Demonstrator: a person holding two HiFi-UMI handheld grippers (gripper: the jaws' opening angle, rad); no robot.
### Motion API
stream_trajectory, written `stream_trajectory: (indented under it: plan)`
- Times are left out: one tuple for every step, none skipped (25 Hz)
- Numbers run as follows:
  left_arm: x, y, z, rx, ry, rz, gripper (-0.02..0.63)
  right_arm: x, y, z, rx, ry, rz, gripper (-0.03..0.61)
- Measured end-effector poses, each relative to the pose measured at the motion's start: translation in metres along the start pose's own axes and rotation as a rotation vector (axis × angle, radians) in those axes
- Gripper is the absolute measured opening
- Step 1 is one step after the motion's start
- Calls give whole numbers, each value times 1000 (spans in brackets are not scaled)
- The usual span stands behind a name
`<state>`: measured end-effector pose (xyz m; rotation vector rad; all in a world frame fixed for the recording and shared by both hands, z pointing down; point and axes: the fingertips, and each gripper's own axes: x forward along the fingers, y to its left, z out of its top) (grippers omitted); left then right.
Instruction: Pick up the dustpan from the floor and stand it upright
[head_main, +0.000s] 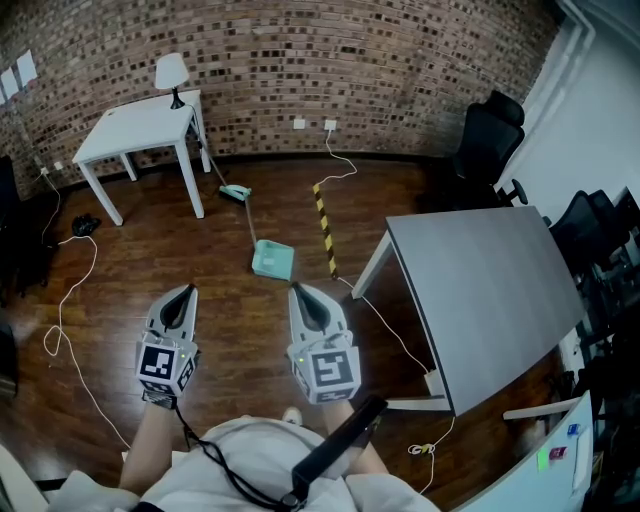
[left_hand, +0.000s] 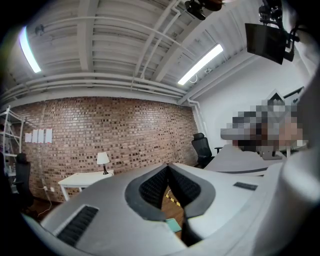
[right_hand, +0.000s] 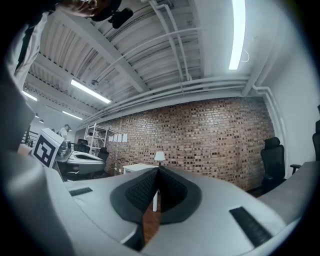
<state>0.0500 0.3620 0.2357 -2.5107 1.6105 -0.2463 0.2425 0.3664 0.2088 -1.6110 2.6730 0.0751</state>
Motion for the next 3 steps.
stream_trajectory:
  plan:
    - [0, 0, 0, 0, 1, -2, 0, 0, 0, 0, 3, 1, -2, -6]
    - [0, 0, -1, 1, 2, -3, 0, 0, 0, 1, 7, 2, -3, -6]
    - [1, 0, -1, 2, 3, -5, 0, 0, 0, 1, 12, 3, -4, -6]
